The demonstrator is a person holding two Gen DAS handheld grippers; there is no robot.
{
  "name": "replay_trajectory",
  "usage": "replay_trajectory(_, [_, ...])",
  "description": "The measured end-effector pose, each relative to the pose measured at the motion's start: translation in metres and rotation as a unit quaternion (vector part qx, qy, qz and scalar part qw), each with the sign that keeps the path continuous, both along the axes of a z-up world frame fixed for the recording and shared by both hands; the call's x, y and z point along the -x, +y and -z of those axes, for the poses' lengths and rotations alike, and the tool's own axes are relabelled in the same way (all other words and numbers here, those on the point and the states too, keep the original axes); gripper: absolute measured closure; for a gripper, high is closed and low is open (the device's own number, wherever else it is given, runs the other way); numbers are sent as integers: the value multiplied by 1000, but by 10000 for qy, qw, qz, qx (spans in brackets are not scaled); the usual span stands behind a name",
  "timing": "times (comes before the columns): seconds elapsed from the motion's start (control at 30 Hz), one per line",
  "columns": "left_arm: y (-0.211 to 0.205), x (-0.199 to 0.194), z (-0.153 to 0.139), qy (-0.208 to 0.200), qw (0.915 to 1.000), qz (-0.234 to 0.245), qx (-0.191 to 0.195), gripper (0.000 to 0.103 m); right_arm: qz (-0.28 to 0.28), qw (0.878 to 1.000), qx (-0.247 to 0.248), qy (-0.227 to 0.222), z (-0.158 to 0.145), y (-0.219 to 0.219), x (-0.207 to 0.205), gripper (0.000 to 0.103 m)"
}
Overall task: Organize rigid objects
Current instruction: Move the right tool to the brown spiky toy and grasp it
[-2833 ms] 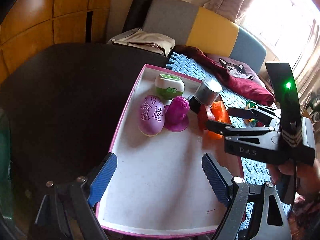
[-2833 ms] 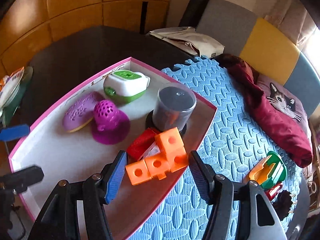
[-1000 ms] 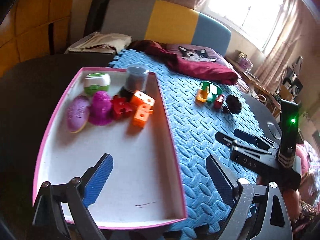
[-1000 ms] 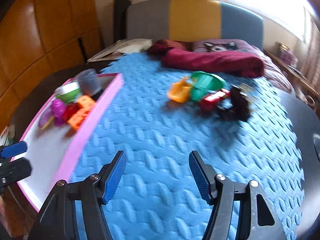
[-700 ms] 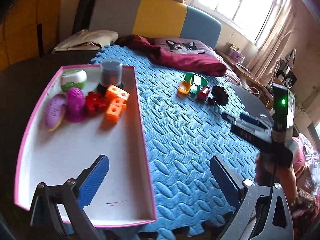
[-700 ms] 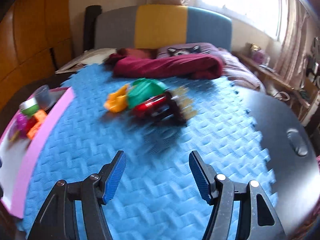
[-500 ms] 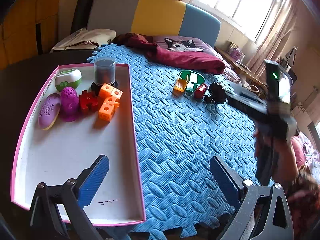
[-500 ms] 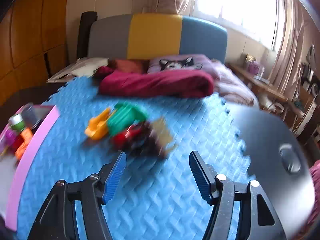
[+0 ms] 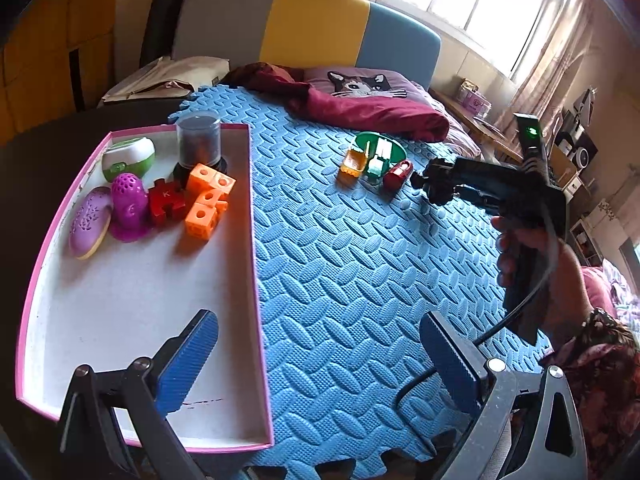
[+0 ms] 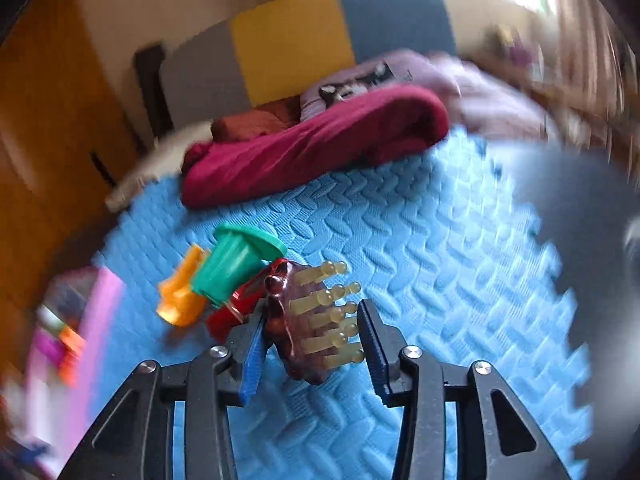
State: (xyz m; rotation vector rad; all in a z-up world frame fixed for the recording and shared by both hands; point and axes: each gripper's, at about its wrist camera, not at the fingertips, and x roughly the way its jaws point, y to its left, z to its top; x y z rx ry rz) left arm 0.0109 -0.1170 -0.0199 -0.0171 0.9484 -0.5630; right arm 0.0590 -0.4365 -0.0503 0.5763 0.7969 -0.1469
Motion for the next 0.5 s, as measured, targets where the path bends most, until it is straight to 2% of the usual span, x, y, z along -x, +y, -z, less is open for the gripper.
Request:
replay_trajectory(0.03, [-1,0,0,-6,10000,8,-2,1,157,9977,-650,-108,5,-12,8,60])
replay_trajectory(0.13, [-5,1,1,8,10000,56,4,1,303,9809,-1904,-244,20,-30,21,60])
replay_trajectory(0.2, [-7,2,0,6,10000,95,7,1,518,9745,-2172,-216,27,-40,30,59])
replay_trajectory(0.27, [-9,2,-1,-30,9999,123,-4,1,757,9704,-2281,-256,31,-50,40,57])
replay_trajectory(0.37, [-10,3,-4,-81,9999,132,-16,1,1103,9674,-2256,-328,31,-67,58,47])
replay_trajectory(0.5, [-9,1,-4,-67,9999,94,13,1,1459,9771,-1524,-263,20,-78,84,46])
